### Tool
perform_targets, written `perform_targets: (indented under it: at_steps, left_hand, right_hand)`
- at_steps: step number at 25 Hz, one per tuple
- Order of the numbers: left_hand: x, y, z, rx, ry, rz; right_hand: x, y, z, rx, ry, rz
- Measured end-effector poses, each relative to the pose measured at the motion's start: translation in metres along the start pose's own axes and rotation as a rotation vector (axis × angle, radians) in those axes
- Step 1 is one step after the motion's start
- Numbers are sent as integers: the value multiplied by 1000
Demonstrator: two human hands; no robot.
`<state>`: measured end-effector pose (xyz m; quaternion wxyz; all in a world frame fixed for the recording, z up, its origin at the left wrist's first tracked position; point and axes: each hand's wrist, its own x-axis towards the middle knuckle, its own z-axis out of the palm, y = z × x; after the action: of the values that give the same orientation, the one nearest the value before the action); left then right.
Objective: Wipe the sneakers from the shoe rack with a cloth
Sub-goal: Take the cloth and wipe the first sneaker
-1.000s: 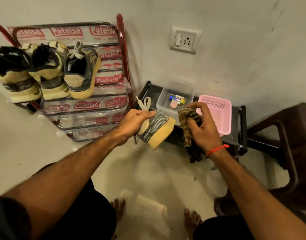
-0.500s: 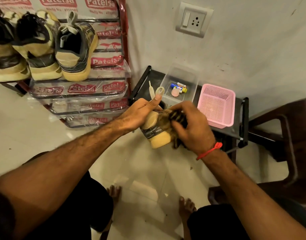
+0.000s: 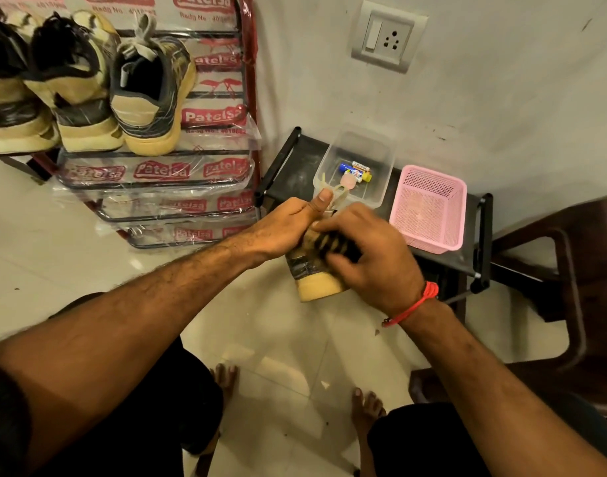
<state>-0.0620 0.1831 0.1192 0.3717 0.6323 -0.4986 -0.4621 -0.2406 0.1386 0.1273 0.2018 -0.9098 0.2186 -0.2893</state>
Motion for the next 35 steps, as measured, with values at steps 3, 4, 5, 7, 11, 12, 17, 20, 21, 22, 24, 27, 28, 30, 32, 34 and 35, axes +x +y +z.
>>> perform_targets:
  at_steps: [3,4,5,7,11,12,17,20,21,22,24,27,28,30,32,34,35]
  left_hand:
    - [2,-3,-1,-19,-27,-51]
    - [4,-4,-2,-55,-44,-58]
    - [4,-5,-5,-94,-59,-56]
    - [3,-4,-10,-148,-97,-17]
    - [2,-2,-14,-155,-58,45]
    - [2,-1,-14,-146,-22,66]
    - [3,-8,-13,-55,4,239]
    - [5,-7,-8,38,-15,277]
    - [5,-5,-7,34,-5,287]
    - [5,-4,-6,35,12,300]
    - [5,-4,-6,62,41,333]
    - [8,-6,-6,106,27,369]
    - [8,-6,-6,98,22,366]
    - [8,-5,-10,73,45,366]
    - [8,-3,-15,62,67,393]
    - [8,-3,-16,72,66,403]
    - [8,-4,-16,76,50,402]
  right_hand:
    - [-1,1,1,17,-33,21]
    - [0,10,-2,44,14,84]
    - [1,18,-5,80,56,149]
    - [-1,24,-8,155,81,249]
    - [-5,22,-5,247,-6,319]
    - [-4,21,-6,289,-17,345]
    - [-6,-2,5,80,17,41]
    - [-4,6,3,-28,-29,-38]
    - [0,12,-2,-35,24,31]
    - [1,15,-5,-38,71,97]
    - [-1,12,-4,-43,69,88]
    - [-9,5,-1,-48,-69,-60]
    - [-6,13,-6,-49,-45,3]
    - [-1,25,-15,-63,32,145]
    - [-6,20,-13,-27,19,95]
    - [-14,2,-3,22,-112,-83]
    - [-13,2,-1,13,-146,-126]
